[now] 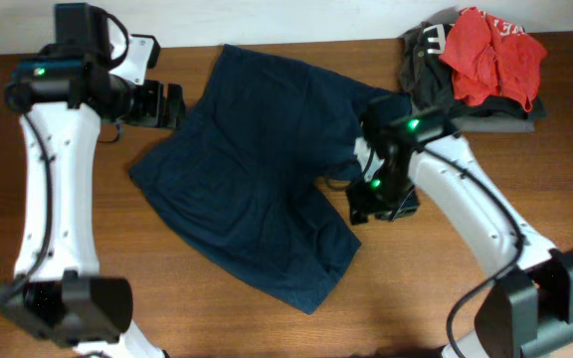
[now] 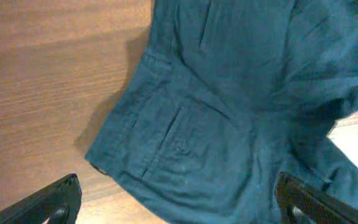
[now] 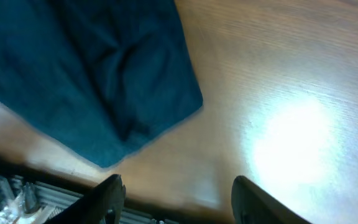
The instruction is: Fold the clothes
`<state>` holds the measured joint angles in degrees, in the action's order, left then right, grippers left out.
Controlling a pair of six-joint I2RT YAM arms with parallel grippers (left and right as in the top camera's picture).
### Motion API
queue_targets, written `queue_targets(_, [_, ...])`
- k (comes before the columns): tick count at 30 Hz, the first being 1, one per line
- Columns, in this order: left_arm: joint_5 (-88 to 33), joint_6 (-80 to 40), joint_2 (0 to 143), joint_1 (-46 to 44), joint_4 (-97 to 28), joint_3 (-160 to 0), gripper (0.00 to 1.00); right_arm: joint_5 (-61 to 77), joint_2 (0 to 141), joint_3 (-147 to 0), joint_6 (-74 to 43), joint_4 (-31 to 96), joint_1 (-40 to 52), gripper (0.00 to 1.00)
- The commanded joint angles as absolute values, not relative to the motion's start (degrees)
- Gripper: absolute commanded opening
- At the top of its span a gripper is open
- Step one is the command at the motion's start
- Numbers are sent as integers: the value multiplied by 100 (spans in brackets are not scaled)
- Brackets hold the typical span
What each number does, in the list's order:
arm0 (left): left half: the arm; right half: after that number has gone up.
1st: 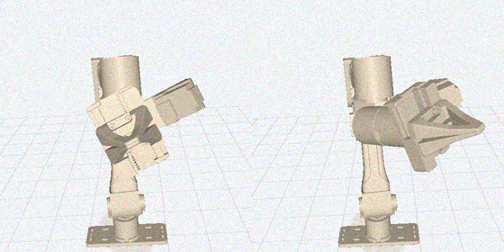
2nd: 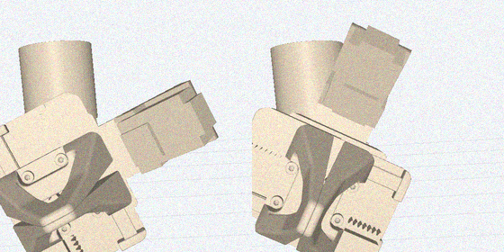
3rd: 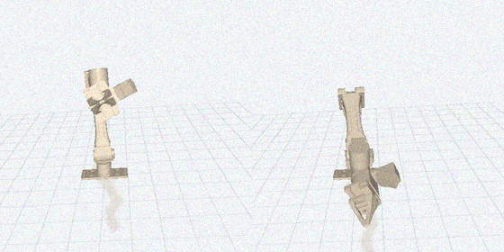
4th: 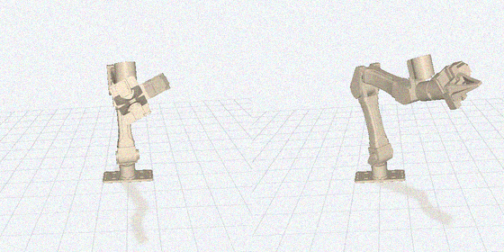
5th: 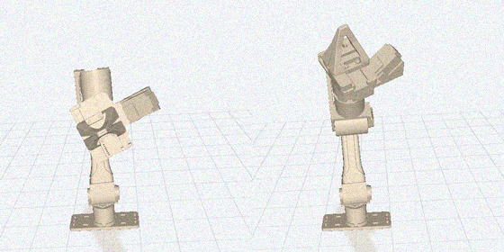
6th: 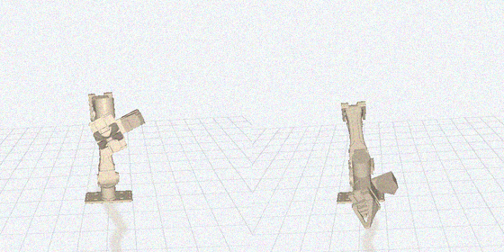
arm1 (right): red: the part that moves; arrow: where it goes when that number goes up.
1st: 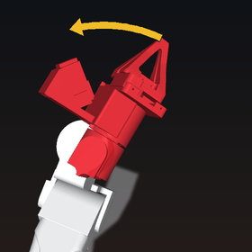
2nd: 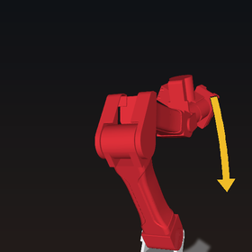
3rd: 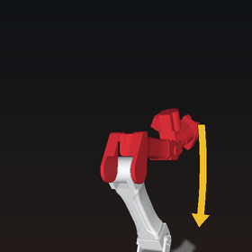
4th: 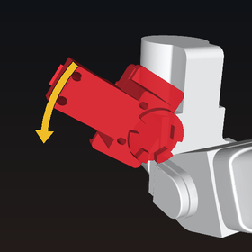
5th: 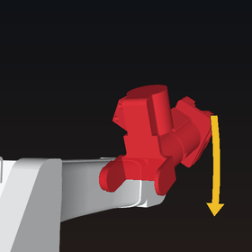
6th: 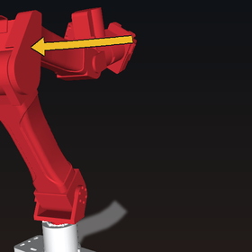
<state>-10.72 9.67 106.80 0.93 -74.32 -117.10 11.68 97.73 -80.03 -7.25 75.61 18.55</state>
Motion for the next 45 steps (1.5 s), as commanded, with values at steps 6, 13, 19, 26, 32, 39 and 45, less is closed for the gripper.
queue_targets(6, [-1138,1365,11417,91,-7172,-11714,99,1608,9701,-6025,-115,5037,1874,61])
queue_targets(13, [-1068,1382,11421,93,-7096,-11714,99,1949,9920,-5548,-16,4093,1876,61])
queue_targets(19, [-899,1382,11421,93,-7164,-11714,99,1955,10342,-5548,12,3780,1874,20])
queue_targets(26, [-904,1378,11421,91,-7360,-11714,99,1953,10337,-5623,-392,3918,972,4])
queue_targets(32, [-902,1380,11493,91,-7651,-11714,99,2663,10339,-6167,-60,3682,-513,4])
queue_targets(39, [-917,1452,12092,91,-7907,-11703,99,2659,10339,-7234,-19,4298,-749,34])
queue_targets(45, [-1083,1509,12831,91,-6912,-11703,99,2657,10333,-8521,285,5990,-746,69])
